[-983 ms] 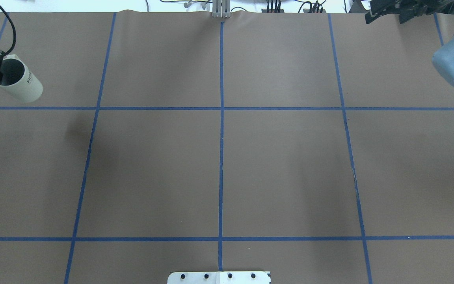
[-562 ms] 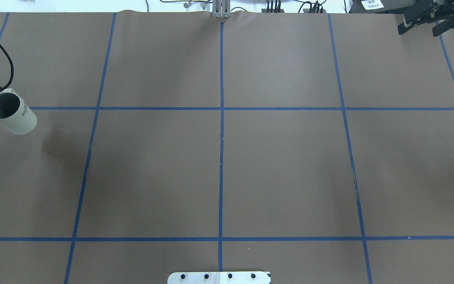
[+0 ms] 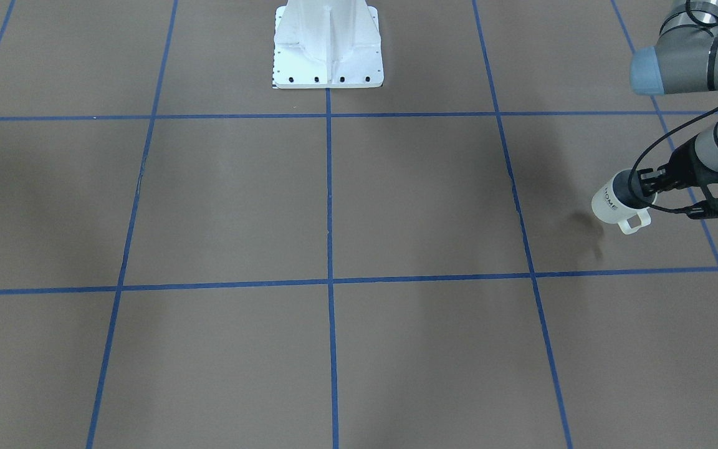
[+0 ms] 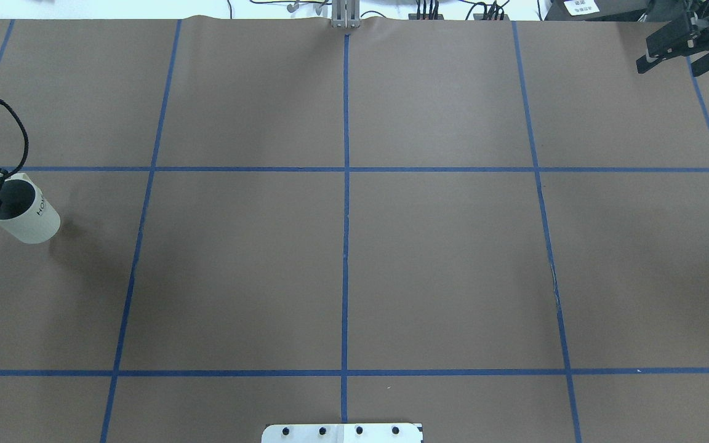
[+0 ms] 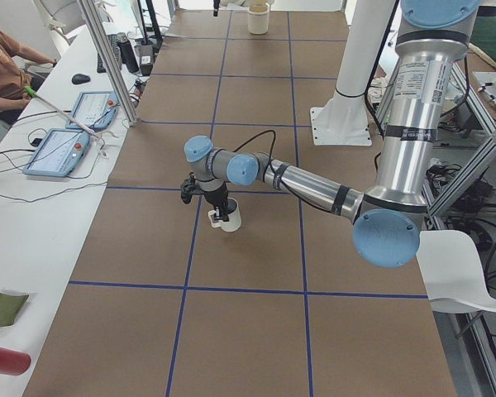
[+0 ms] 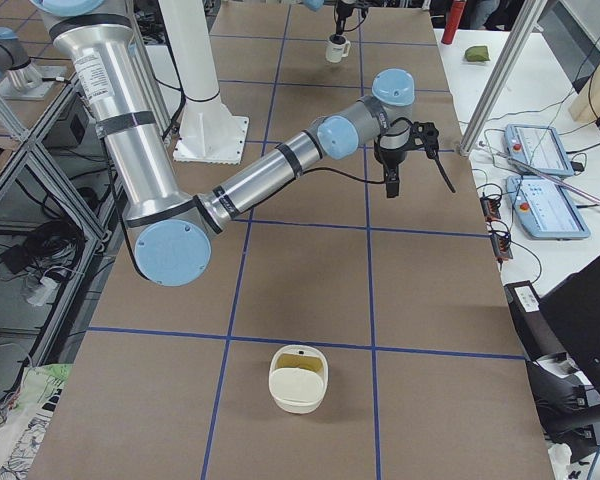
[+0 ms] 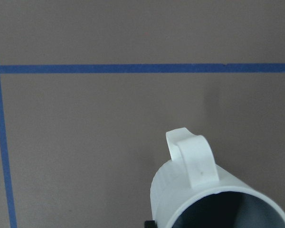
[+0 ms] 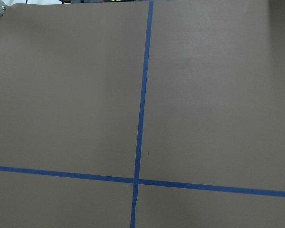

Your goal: Left arm hands cup to right arm to dump lemon

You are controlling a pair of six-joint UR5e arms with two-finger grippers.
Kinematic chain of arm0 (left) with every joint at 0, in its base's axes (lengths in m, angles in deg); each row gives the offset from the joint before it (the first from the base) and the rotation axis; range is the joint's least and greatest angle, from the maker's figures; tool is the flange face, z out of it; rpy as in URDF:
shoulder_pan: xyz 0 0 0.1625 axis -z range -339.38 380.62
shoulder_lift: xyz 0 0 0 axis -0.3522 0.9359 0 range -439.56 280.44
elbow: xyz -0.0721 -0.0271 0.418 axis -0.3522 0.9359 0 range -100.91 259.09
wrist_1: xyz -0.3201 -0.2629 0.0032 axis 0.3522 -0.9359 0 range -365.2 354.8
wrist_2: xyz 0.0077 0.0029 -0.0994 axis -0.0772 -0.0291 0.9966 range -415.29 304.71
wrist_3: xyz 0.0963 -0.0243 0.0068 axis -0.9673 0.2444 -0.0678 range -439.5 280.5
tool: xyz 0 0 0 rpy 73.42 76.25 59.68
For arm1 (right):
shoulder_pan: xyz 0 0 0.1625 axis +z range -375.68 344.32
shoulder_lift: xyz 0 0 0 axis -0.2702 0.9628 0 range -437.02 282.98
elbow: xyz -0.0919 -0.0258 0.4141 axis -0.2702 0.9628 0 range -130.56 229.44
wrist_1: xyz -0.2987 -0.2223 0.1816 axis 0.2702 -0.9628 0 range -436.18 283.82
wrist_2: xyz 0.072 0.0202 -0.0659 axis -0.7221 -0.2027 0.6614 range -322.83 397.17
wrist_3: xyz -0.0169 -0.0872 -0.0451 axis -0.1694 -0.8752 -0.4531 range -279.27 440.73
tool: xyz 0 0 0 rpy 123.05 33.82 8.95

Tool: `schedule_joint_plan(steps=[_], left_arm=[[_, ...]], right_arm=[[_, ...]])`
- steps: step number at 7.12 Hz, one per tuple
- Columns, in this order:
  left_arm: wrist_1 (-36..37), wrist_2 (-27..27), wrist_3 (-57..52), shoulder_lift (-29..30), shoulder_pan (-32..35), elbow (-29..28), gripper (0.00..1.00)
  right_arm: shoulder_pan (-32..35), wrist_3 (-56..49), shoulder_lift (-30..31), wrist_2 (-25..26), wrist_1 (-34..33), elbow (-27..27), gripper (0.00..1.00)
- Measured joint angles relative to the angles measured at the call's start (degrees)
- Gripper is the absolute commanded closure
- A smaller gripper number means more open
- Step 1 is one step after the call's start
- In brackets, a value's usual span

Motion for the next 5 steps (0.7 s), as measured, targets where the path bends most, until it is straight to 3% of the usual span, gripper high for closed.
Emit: schedule_joint_plan(steps=[4, 5], left_arm=[[0.1, 1.1, -0.2, -0.8, -2.2, -0.3, 1.00], [0.1, 1.1, -0.2, -0.8, -2.7, -0.4, 0.71]], right_arm=[[-0.2, -0.2, 0.7, 0.0, 0.0, -0.4, 0.00], [-0.1, -0.2, 0.7, -0.1, 0.0, -0.4, 0.00]])
